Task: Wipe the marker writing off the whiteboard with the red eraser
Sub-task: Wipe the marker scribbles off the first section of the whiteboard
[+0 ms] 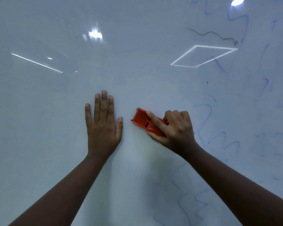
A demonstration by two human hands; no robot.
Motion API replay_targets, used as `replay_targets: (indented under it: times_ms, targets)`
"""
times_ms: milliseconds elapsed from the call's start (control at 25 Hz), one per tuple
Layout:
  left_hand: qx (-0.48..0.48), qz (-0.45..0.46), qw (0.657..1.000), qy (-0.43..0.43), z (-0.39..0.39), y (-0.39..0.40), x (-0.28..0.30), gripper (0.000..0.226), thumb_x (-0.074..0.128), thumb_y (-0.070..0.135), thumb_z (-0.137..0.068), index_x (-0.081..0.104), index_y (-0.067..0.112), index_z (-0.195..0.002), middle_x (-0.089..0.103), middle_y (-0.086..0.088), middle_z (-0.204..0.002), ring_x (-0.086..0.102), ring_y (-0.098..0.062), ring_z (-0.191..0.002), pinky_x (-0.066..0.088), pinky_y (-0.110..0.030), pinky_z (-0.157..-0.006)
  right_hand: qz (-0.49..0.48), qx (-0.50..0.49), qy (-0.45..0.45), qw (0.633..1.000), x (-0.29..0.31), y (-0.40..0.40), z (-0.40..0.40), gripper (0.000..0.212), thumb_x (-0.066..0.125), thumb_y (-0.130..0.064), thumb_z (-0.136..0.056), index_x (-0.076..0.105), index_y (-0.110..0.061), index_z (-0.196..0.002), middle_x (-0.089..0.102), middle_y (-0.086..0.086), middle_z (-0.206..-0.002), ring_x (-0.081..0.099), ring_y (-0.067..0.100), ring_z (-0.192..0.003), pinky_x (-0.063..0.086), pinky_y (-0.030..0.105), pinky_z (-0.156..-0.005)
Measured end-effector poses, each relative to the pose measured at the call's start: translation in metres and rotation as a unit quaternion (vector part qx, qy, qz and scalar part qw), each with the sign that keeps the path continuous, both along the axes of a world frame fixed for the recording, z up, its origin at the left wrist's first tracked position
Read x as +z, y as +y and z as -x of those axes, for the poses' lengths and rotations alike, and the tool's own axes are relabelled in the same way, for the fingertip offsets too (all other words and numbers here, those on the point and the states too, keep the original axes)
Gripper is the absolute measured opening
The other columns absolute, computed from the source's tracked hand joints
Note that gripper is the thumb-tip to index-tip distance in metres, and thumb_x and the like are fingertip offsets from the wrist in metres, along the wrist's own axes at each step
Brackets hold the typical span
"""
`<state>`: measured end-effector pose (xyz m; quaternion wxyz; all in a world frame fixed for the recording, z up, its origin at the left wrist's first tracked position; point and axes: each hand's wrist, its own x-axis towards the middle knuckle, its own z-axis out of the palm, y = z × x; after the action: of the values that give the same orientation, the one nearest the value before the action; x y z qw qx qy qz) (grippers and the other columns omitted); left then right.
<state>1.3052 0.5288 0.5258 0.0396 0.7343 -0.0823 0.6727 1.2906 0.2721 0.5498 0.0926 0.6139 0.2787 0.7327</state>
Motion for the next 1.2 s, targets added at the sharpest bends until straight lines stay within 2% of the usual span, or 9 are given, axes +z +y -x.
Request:
replay_targets:
  times_ms: [120,280,360,480,640,800,920,1040,1200]
  targets:
    - [-0.004,-0.008,1.000,0.002,0.000,0.001,-0.009,0.068,0.036,0.034,-0.112,0.017,0.000,-0.167,0.012,-0.021,-0.176,0.010,-0.035,-0.164,0.012,-0.062,-0.131,0.009,-0.028,-0.005,1.000,0.016,-0.021,0.000,0.055,0.066,-0.056,-0.097,0.064,-0.025,-0.142,0.054,0.009,-0.077,0.051,0.029,-0.065,0.038,0.039,-0.064]
    - [-0.003,-0.014,1.000,-0.006,-0.001,0.002,-0.023,0.066,0.037,0.032,-0.112,0.019,-0.001,-0.167,0.015,-0.022,-0.175,0.013,-0.037,-0.163,0.011,-0.061,-0.131,-0.149,-0.067,0.000,0.987,0.039,-0.060,-0.006,0.059,0.062,-0.057,-0.100,0.057,-0.024,-0.149,0.052,0.011,-0.083,0.048,0.030,-0.070,0.036,0.041,-0.066]
    - [-0.003,-0.015,1.000,-0.003,-0.001,0.002,-0.028,0.066,0.037,0.032,-0.113,0.019,0.000,-0.167,0.014,-0.022,-0.175,0.013,-0.036,-0.164,0.009,-0.060,-0.131,-0.191,-0.076,0.005,0.979,0.037,-0.067,-0.008,0.062,0.061,-0.058,-0.100,0.055,-0.022,-0.150,0.052,0.012,-0.085,0.047,0.028,-0.073,0.035,0.040,-0.068]
    - [-0.006,-0.009,1.000,0.005,-0.001,-0.001,-0.035,0.065,0.036,0.031,-0.113,0.018,0.001,-0.167,0.013,-0.021,-0.175,0.012,-0.036,-0.164,0.008,-0.060,-0.132,-0.158,-0.056,0.021,0.986,0.014,-0.052,-0.005,0.062,0.061,-0.055,-0.101,0.056,-0.017,-0.149,0.053,0.012,-0.084,0.048,0.029,-0.072,0.035,0.041,-0.068]
    - [-0.008,-0.006,1.000,0.013,0.001,-0.003,-0.048,0.064,0.035,0.031,-0.113,0.018,0.001,-0.167,0.013,-0.021,-0.175,0.011,-0.035,-0.164,0.008,-0.060,-0.132,-0.072,-0.017,0.059,0.995,-0.045,-0.019,0.003,0.058,0.065,-0.048,-0.099,0.060,-0.014,-0.145,0.051,0.013,-0.079,0.048,0.029,-0.068,0.034,0.040,-0.066]
    - [-0.013,-0.009,1.000,0.018,0.001,-0.002,-0.059,0.064,0.036,0.031,-0.113,0.018,0.001,-0.167,0.013,-0.021,-0.175,0.011,-0.035,-0.164,0.008,-0.060,-0.132,-0.001,-0.003,0.088,0.996,-0.103,-0.002,0.008,0.054,0.073,-0.049,-0.093,0.066,-0.018,-0.138,0.055,0.010,-0.075,0.052,0.029,-0.064,0.038,0.039,-0.065]
    - [-0.014,-0.013,1.000,0.017,0.001,0.000,-0.068,0.065,0.036,0.031,-0.113,0.018,0.002,-0.168,0.014,-0.020,-0.175,0.012,-0.035,-0.164,0.008,-0.059,-0.132,0.004,-0.011,0.107,0.994,-0.105,-0.003,0.013,0.052,0.069,-0.050,-0.096,0.064,-0.024,-0.140,0.057,0.009,-0.077,0.055,0.028,-0.066,0.041,0.040,-0.069]
    - [-0.021,-0.020,0.999,0.015,0.001,0.001,-0.079,0.065,0.037,0.031,-0.113,0.019,0.002,-0.167,0.016,-0.020,-0.175,0.014,-0.035,-0.163,0.009,-0.059,-0.132,-0.073,-0.038,0.150,0.985,-0.092,-0.015,0.025,0.053,0.065,-0.049,-0.099,0.056,-0.030,-0.148,0.059,0.009,-0.091,0.057,0.030,-0.079,0.039,0.043,-0.079]
    - [-0.020,-0.018,1.000,0.014,0.000,0.002,-0.092,0.064,0.039,0.031,-0.113,0.021,0.002,-0.167,0.017,-0.020,-0.174,0.014,-0.035,-0.163,0.009,-0.059,-0.132,-0.299,-0.055,0.194,0.933,-0.086,-0.055,0.031,0.063,0.068,-0.046,-0.095,0.049,-0.033,-0.154,0.053,0.006,-0.103,0.051,0.027,-0.091,0.039,0.045,-0.082]
